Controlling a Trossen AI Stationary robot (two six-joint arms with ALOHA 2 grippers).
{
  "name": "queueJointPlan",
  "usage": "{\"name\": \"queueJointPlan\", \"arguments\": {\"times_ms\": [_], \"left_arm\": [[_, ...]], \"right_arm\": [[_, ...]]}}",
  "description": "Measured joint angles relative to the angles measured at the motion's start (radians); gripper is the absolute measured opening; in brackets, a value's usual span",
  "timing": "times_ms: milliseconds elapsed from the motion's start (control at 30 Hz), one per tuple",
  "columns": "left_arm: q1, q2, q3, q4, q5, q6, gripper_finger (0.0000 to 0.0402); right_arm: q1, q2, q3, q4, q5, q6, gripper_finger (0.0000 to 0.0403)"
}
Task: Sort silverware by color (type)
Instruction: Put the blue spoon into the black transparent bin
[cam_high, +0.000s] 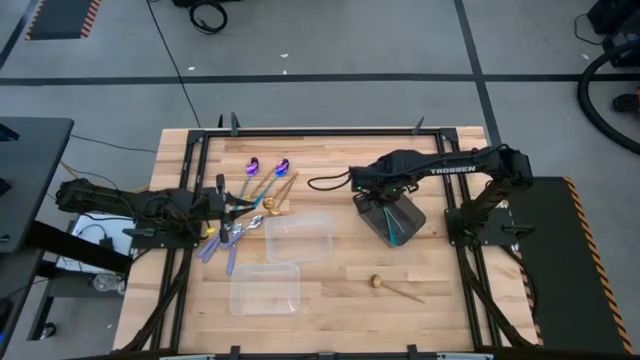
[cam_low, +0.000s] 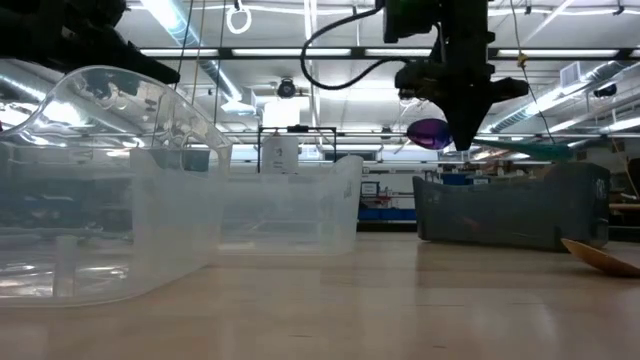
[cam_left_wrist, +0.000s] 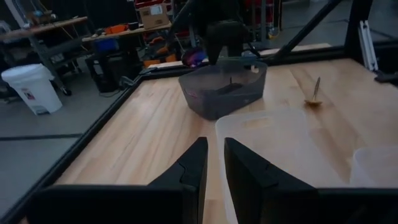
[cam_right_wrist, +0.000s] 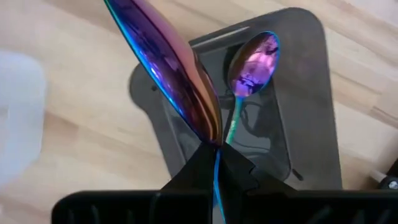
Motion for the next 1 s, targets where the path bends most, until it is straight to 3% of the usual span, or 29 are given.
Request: {"name": "queueJointPlan", "arguments": {"times_ms": [467, 1000], "left_arm": [[0.0, 0.0, 0.0, -0.007, 0.0, 0.041, 0.0062], [0.0, 0.0, 0.0, -0.028, 0.0, 0.043, 0.0062]], "right_arm": [[-0.029, 0.0, -0.118, 0.087, 0.004, 0.123, 0.0012], [-0.122, -0.001, -0.298, 0.236, -0.109, 0.187, 0.0014]]}}
